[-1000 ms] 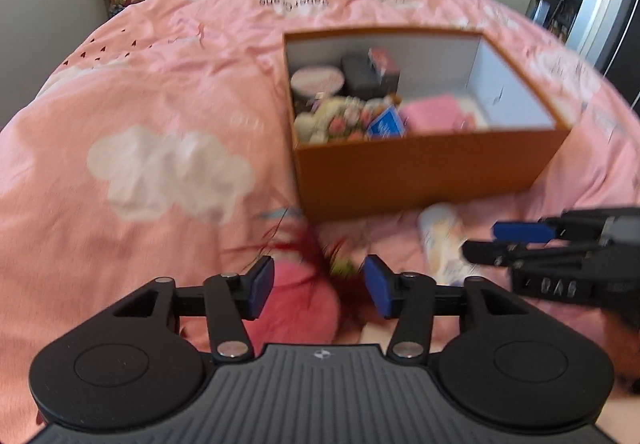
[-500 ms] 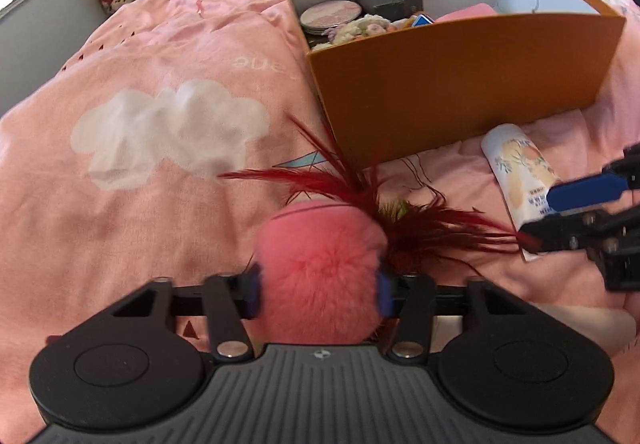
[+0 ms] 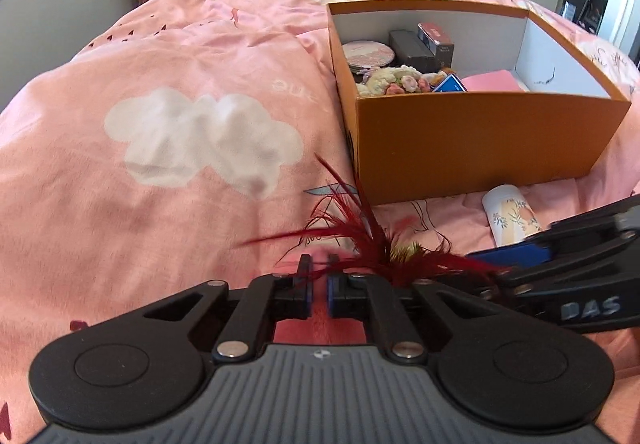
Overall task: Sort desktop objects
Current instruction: 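Move the right tool to the red feather toy and close on it, then lift the red feather toy with the right tool and carry it over the box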
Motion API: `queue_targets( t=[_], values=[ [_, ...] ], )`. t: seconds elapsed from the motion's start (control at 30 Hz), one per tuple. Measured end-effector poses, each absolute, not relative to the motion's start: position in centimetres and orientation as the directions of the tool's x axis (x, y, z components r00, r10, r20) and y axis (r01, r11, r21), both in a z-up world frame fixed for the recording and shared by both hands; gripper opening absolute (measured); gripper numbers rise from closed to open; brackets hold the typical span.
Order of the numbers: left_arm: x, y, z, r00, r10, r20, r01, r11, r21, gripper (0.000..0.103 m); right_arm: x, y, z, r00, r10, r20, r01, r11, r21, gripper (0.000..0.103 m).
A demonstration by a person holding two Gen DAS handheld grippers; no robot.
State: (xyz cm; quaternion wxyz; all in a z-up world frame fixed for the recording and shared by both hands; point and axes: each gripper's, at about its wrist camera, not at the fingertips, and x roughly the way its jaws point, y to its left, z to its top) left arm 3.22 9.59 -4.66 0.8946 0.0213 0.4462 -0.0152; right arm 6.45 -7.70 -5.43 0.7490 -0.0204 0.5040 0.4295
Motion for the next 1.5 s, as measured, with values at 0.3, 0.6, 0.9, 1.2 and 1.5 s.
queue_targets(
  t=[0.3, 0.6, 0.9, 1.2, 1.5],
  values=[
    [2.7, 10.9, -3.2, 0.624, -0.011, -0.782, -0.012, 1.000, -0.024, 0.003, 7.3, -4.9, -6.6, 0.060, 0.655, -0.753, -0.667, 0.588, 0.458, 0.021],
    [2.4, 11.6, -0.4, 0.672, -0.026, -0.740, -0.039, 0.997, -0.071, 0.002, 7.1, -6.4, -4.2, 0.138, 0.685, -0.715, -0.675, 0.594, 0.439, 0.000],
    [3.1, 10.5, 4.3, 0.717, -0.088, -0.691, 0.009, 0.993, -0.117, 0.002, 7.9, -10.1, 1.0, 0.250, 0.724, -0.643, -0.652, 0.616, 0.441, 0.000],
    [5.3, 7.5, 9.3, 0.761, -0.181, -0.622, 0.134, 0.983, -0.123, 0.001, 9.6, -13.7, 6.8, 0.368, 0.752, -0.547, -0.647, 0.629, 0.431, 0.000],
    [10.9, 3.8, 12.3, 0.768, -0.275, -0.579, 0.253, 0.960, -0.121, 0.001, 13.9, -16.6, 9.4, 0.499, 0.680, -0.536, -0.602, 0.718, 0.350, 0.000]
  ],
)
